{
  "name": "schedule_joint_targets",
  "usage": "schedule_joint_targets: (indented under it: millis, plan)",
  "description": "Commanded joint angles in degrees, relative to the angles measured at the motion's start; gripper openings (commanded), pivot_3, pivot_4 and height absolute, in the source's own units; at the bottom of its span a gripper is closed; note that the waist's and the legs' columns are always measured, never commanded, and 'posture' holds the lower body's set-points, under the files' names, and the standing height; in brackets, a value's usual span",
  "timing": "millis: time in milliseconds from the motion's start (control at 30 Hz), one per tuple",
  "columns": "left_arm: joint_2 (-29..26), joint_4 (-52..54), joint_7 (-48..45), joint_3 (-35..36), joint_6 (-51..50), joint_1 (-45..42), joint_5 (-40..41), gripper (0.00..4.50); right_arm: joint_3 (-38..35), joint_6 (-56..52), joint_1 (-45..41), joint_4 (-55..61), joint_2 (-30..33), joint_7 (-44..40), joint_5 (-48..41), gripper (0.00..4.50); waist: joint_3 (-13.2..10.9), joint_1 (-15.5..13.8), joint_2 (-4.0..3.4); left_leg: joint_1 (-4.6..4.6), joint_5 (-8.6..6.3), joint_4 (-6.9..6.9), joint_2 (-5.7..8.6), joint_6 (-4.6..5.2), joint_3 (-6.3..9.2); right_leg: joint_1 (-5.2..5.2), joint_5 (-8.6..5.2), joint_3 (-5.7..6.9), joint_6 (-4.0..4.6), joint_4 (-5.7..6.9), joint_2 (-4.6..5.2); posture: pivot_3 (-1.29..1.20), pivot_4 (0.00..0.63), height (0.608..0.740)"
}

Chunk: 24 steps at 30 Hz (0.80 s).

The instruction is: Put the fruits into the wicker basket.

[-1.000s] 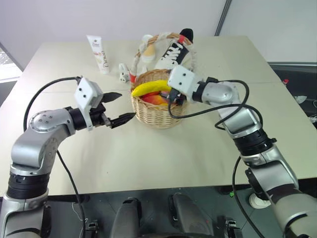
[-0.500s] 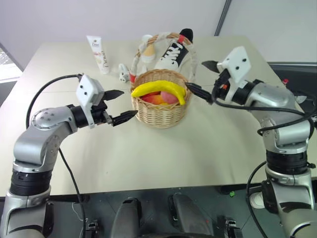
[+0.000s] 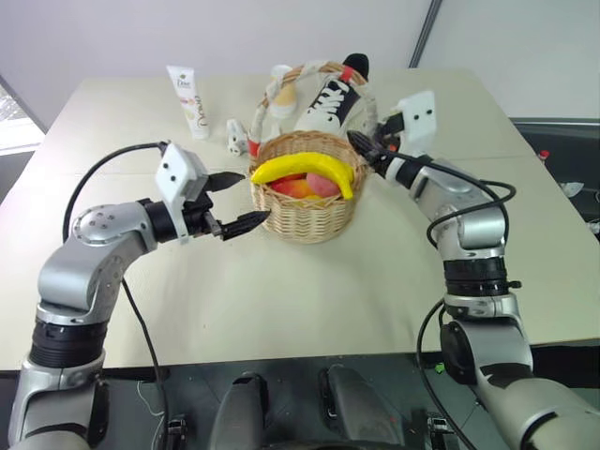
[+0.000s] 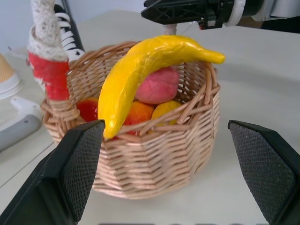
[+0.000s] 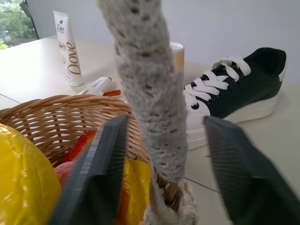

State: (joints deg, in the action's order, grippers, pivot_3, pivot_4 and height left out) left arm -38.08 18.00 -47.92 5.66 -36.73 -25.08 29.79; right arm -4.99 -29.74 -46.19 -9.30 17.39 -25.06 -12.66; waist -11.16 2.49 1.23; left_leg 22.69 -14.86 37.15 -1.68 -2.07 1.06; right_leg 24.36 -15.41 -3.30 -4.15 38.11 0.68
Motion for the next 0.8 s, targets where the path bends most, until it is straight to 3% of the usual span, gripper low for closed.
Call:
schedule_joint_targets:
  millis: [33,67,100,300,600,800]
  plan:
    - [-0.8,3.0,0.7,2.3,0.5,0.5,1.3,4.5,-1.9,2.0,-1.8,1.8,0.7,0.0,-1.3,0.59,0.0,0.0,0.0,0.0,0.0,0.0,-0.01,0.0,0.0,0.0,0.0,0.0,0.0,0.0,0.0,0.0,0.15,0.74]
    - [-0.8,3.2,0.9,2.3,0.5,0.7,1.4,4.5,-2.1,2.1,-1.7,2.2,1.0,0.1,-1.3,0.09,0.0,0.0,0.0,0.0,0.0,0.01,0.0,0.0,0.01,0.0,0.0,0.0,0.0,0.0,-0.01,0.0,0.15,0.74]
    - [-0.8,3.2,1.1,2.2,0.5,0.7,1.6,4.5,-2.3,2.1,-1.6,2.7,1.2,0.4,-1.3,0.03,0.0,0.0,-0.01,0.0,0.0,0.01,0.0,0.0,0.02,0.01,0.0,0.01,0.0,0.01,-0.02,0.0,0.15,0.74]
    - [-0.2,2.2,1.1,1.2,1.2,-0.3,1.6,4.5,-6.3,0.1,0.2,7.5,6.4,3.3,-0.6,0.03,0.0,-0.1,-0.03,0.02,0.0,0.0,0.03,0.0,0.02,0.03,0.0,0.01,0.0,0.01,-0.03,0.0,0.15,0.74]
    - [2.2,-2.9,-1.6,-2.9,4.0,-4.6,0.3,4.5,-19.4,-1.2,9.3,9.6,19.7,8.5,1.1,0.03,0.0,-0.6,-0.03,0.22,0.0,0.03,0.14,0.0,0.04,0.12,0.0,0.04,-0.01,-0.07,0.01,0.0,0.15,0.74]
    - [3.8,-5.8,-2.9,-5.2,5.8,-7.2,-0.5,4.5,-23.3,0.2,13.6,7.4,21.3,11.7,1.4,0.03,0.0,0.4,-0.04,0.04,0.0,-0.01,0.09,0.01,-0.08,0.12,0.0,-0.11,-0.01,0.0,-0.11,0.0,0.15,0.74]
